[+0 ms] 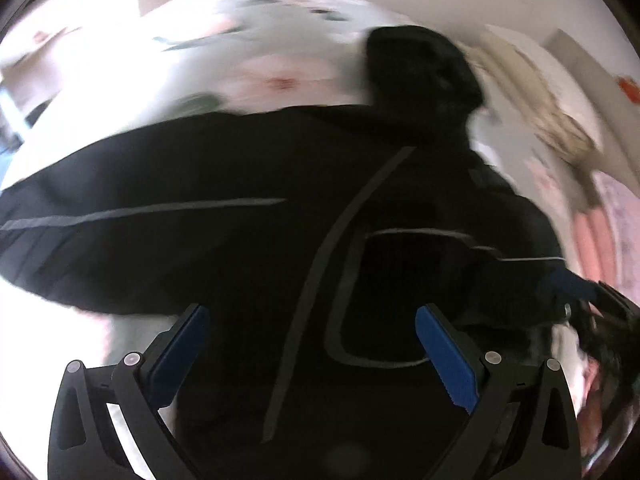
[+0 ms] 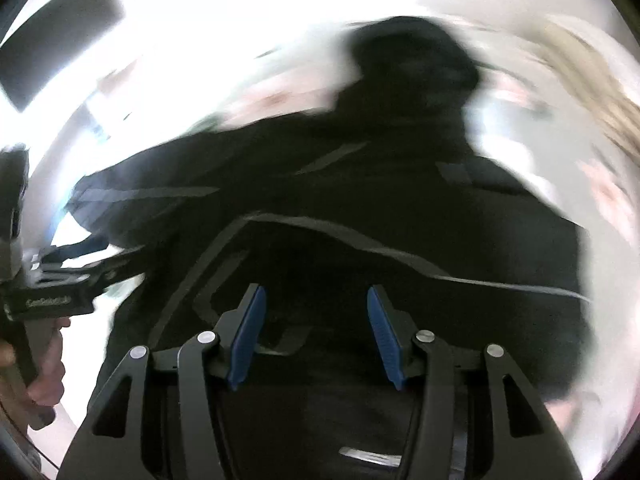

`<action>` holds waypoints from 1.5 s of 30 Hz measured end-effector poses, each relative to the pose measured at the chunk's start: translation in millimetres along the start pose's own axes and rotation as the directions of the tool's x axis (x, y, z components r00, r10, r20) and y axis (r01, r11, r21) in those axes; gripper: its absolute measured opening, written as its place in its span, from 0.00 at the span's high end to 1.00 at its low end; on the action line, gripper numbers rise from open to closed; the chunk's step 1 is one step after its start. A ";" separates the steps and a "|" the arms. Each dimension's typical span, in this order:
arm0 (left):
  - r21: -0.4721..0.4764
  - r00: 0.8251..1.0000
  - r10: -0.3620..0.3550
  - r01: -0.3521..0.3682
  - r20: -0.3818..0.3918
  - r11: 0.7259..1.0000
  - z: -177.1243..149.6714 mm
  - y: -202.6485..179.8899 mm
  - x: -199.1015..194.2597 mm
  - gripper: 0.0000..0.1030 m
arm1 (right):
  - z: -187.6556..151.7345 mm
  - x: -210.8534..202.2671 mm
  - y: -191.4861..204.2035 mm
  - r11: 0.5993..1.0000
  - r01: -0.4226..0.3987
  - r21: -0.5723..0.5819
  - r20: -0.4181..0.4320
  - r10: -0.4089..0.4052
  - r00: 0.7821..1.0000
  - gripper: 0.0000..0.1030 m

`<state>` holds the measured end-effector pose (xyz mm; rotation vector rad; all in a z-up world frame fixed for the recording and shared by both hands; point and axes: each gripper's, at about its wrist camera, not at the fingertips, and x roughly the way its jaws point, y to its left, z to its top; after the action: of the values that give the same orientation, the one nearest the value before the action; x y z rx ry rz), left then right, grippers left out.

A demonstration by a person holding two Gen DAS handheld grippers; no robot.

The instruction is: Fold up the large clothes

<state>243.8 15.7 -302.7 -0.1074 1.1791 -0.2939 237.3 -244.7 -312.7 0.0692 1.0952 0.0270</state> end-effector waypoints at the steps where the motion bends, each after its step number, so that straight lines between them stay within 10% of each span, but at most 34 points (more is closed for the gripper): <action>1: 0.016 1.000 -0.024 0.024 -0.002 1.000 3.9 -8.3 6.7 0.01 | -1.4 5.3 -33.4 0.995 0.081 0.063 -0.019 -0.080 0.997 0.47; 5: 0.047 0.997 -0.070 0.072 -0.031 0.996 18.8 -30.4 42.7 0.04 | -14.1 37.1 -116.6 0.950 0.203 0.238 -0.093 -0.185 0.978 0.57; 9: 0.022 0.987 -0.113 0.117 -0.112 0.993 25.3 -32.5 84.4 0.09 | -34.3 103.7 -135.8 0.955 0.166 0.245 -0.264 -0.100 0.959 0.60; 14: 0.043 0.980 -0.114 0.122 -0.165 0.992 24.4 -41.4 113.3 0.32 | -32.5 104.1 -139.6 0.959 0.165 0.231 -0.238 -0.109 0.965 0.59; 18: 0.065 0.982 -0.138 0.148 -0.131 0.987 28.5 -44.7 102.8 0.72 | -32.6 98.9 -142.7 0.961 0.132 0.243 -0.234 -0.074 0.969 0.59; 22: 0.053 0.983 -0.175 0.178 -0.061 0.983 41.7 -43.0 78.5 0.80 | -29.5 88.8 -139.5 0.965 0.116 0.236 -0.224 -0.062 0.973 0.59; 29: -0.019 0.978 -0.188 0.191 0.089 0.981 74.2 9.0 23.3 0.80 | -13.1 49.3 -107.0 0.971 0.042 0.237 -0.133 -0.010 0.991 0.55; 36: -0.066 0.988 -0.100 0.093 -0.118 0.993 37.6 80.7 80.6 0.64 | -16.9 98.6 -77.2 0.975 0.143 0.172 -0.176 -0.112 0.978 0.42; 45: 0.033 1.000 -0.009 0.010 -0.028 0.999 35.6 69.7 30.7 0.51 | -14.5 96.7 -83.9 0.957 0.226 0.181 -0.225 -0.183 0.957 0.43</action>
<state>299.2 71.3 -332.9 -0.0800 1.2012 -0.3236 267.6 -322.3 -410.9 0.1397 1.3059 -0.2724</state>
